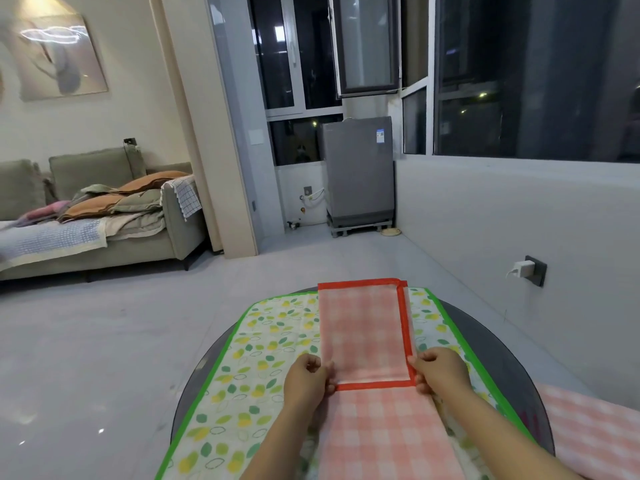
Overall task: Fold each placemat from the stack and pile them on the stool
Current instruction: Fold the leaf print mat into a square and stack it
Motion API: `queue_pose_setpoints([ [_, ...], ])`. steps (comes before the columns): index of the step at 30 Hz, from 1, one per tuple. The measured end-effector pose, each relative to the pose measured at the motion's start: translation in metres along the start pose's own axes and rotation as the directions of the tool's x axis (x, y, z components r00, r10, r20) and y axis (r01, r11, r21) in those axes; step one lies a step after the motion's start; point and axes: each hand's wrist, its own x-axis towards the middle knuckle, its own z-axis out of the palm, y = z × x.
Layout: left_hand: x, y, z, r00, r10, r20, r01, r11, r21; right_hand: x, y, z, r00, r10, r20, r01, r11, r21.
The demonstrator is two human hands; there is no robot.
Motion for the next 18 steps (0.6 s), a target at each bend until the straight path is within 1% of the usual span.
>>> queue_pose_setpoints([
  [1,-0.002,0.001,-0.002,1.000,0.011,0.015,-0.011,1.000,-0.027,-0.002,0.000,-0.003,1.000,0.006,0.021,-0.007,0.996,0.090],
  [4,-0.008,0.002,-0.007,0.996,0.057,0.065,-0.053,0.997,-0.062,-0.007,-0.002,-0.015,0.995,-0.024,0.097,0.006,0.984,0.177],
  [5,-0.009,0.002,-0.008,0.995,0.051,0.088,-0.044,0.996,-0.080,-0.007,-0.002,-0.018,0.990,-0.035,0.134,0.009,0.982,0.188],
  [9,-0.013,0.006,-0.014,0.982,-0.040,0.186,0.084,0.968,-0.237,-0.005,0.004,-0.029,0.957,-0.070,0.281,0.015,0.981,0.193],
  [12,-0.013,0.003,-0.020,0.978,-0.036,0.208,0.098,0.951,-0.294,-0.006,0.007,-0.036,0.932,-0.081,0.353,-0.001,0.974,0.226],
  [14,-0.012,0.002,-0.024,0.978,-0.026,0.206,0.080,0.963,-0.258,-0.008,0.011,-0.040,0.918,-0.065,0.392,-0.016,0.979,0.201],
  [16,-0.011,0.001,-0.027,0.982,-0.018,0.190,0.052,0.983,-0.176,-0.008,0.015,-0.042,0.920,-0.050,0.390,-0.027,0.981,0.190],
  [18,-0.012,0.000,-0.027,0.988,-0.014,0.153,0.028,0.996,-0.090,-0.009,0.016,-0.043,0.925,-0.073,0.374,0.024,0.991,0.135],
])
